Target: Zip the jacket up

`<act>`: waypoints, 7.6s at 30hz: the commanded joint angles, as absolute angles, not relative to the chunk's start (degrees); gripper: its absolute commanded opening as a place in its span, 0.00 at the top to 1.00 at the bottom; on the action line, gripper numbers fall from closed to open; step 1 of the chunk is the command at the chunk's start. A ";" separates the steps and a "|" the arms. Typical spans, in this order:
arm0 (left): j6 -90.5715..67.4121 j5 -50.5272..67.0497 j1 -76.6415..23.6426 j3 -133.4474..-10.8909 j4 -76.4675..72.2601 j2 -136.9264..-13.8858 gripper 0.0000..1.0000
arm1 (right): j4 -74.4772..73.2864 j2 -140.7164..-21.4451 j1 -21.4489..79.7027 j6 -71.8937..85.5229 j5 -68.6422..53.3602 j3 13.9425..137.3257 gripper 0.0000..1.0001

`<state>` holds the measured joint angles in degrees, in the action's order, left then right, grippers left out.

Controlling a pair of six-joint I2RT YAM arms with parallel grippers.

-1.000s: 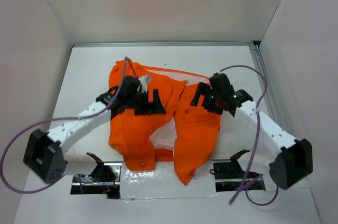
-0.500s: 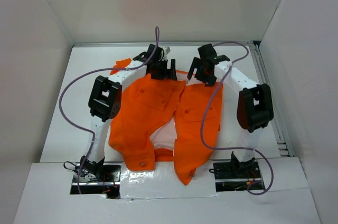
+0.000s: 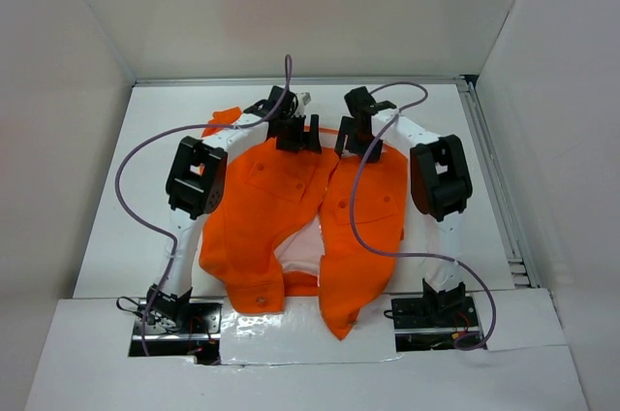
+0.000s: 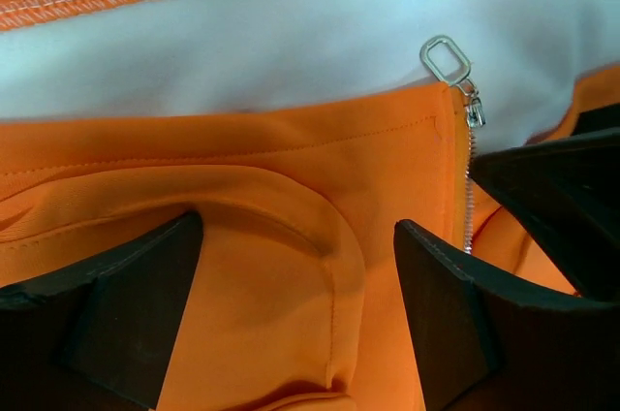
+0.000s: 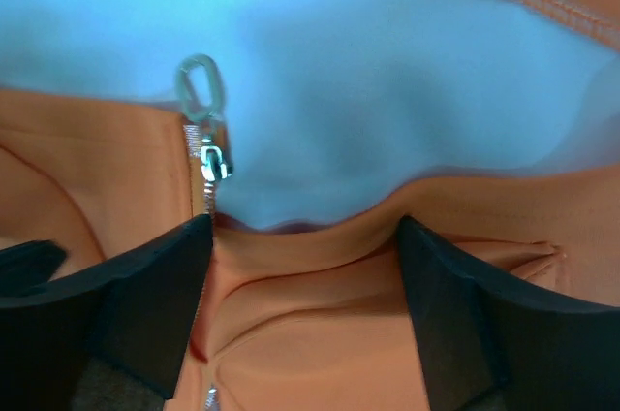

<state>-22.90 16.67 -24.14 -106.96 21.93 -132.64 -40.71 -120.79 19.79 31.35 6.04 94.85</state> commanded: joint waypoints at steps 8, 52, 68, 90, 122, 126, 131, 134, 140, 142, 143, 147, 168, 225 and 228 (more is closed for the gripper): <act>-25.40 19.69 -21.62 -94.75 16.00 -126.31 0.07 | -43.52 -125.16 22.24 32.35 9.75 99.14 0.77; -19.25 37.08 -17.49 -105.44 26.71 -116.53 0.01 | -11.53 -93.08 11.52 7.73 -37.96 73.47 0.90; -19.08 60.63 -20.13 -101.61 10.13 -121.64 0.02 | -10.54 -92.64 6.16 6.60 -50.88 74.62 0.99; -21.45 72.87 -22.76 -96.96 -5.35 -123.49 0.82 | -18.19 -92.29 4.13 5.10 -44.14 76.29 0.94; -17.84 77.34 -24.79 -98.17 -4.31 -121.38 1.00 | -14.77 -93.34 11.42 7.82 -53.08 75.32 0.46; -17.58 77.78 -25.05 -98.61 -4.13 -121.73 1.00 | -13.89 -95.00 11.95 8.35 -54.49 75.85 0.49; -17.40 79.54 -25.40 -98.61 -5.10 -121.73 1.00 | -13.89 -96.85 11.95 8.35 -56.42 76.81 0.74; -16.61 80.15 -25.75 -100.36 -3.69 -122.87 0.98 | -13.54 -97.47 11.95 8.53 -58.26 77.43 0.85; -16.71 79.12 -25.84 -101.77 -3.96 -123.75 0.82 | -14.76 -98.17 11.25 8.70 -55.48 78.49 1.00; -15.65 76.39 -25.75 -102.91 -0.36 -123.66 0.75 | -15.47 -97.91 10.20 10.10 -52.84 77.35 1.00; -15.04 74.72 -25.58 -103.01 -0.18 -123.66 0.62 | -15.73 -97.21 9.50 10.63 -50.04 76.73 1.00; -16.26 71.99 -23.04 -101.00 1.85 -122.87 0.36 | -20.11 -95.63 4.76 12.92 -42.64 72.61 1.00; -15.38 37.98 -24.08 -116.10 17.93 -136.31 0.01 | -32.77 -107.39 -1.49 23.64 -13.90 78.04 1.00; -18.10 10.97 -30.06 -130.17 29.80 -145.64 1.00 | -32.96 -102.92 4.31 23.12 -12.92 78.75 0.92; -19.24 13.53 -28.66 -127.27 28.30 -142.39 1.00 | -32.78 -103.18 4.31 22.50 -14.33 79.36 0.92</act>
